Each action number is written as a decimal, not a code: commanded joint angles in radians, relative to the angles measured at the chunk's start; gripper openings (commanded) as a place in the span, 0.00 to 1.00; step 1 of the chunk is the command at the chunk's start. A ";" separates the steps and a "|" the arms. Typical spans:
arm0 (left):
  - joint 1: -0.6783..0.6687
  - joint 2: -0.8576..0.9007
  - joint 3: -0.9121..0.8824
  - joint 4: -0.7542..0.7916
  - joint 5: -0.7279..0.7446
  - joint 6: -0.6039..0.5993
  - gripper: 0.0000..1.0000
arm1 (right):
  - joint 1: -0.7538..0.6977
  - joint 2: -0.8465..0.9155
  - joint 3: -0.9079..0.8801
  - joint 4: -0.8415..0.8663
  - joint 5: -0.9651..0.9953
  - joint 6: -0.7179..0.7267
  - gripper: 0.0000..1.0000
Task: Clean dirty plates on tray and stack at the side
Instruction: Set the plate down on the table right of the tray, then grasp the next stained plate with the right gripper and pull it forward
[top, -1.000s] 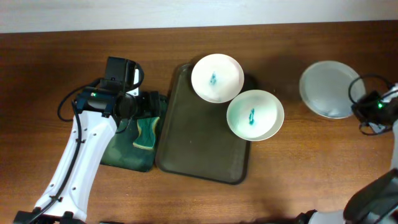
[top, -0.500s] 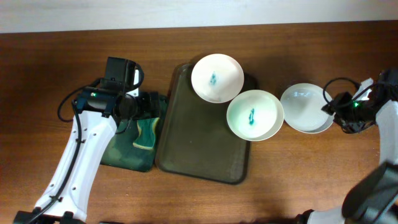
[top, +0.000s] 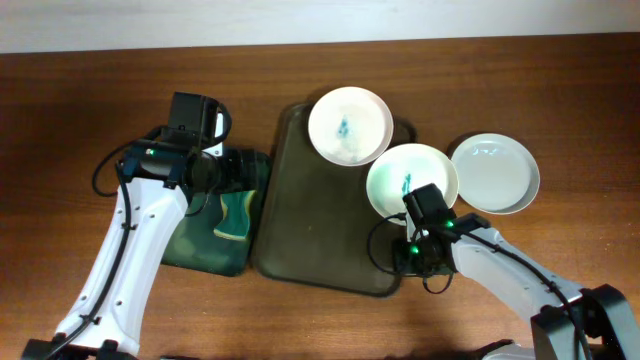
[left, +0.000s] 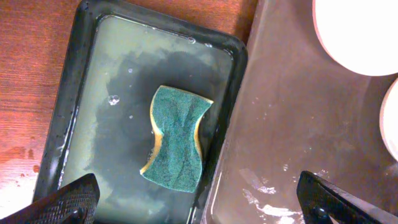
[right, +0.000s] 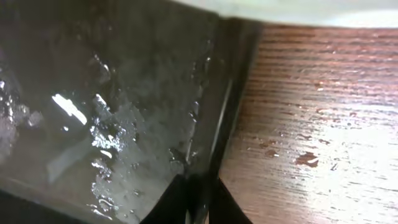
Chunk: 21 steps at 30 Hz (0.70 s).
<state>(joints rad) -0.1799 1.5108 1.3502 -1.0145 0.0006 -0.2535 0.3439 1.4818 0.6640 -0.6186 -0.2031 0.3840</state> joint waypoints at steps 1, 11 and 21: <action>0.006 -0.013 0.013 -0.002 0.004 0.002 1.00 | -0.001 0.000 -0.012 0.003 0.121 0.004 0.04; 0.006 -0.013 0.013 -0.001 0.004 0.002 1.00 | -0.230 0.000 0.002 -0.006 0.270 -0.047 0.04; -0.094 0.236 0.010 0.055 0.028 0.221 0.74 | -0.240 -0.249 0.256 -0.282 0.018 -0.219 0.40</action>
<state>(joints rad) -0.2550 1.6432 1.3502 -0.9817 0.0269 -0.0708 0.1101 1.2675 0.9054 -0.8936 -0.1081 0.1822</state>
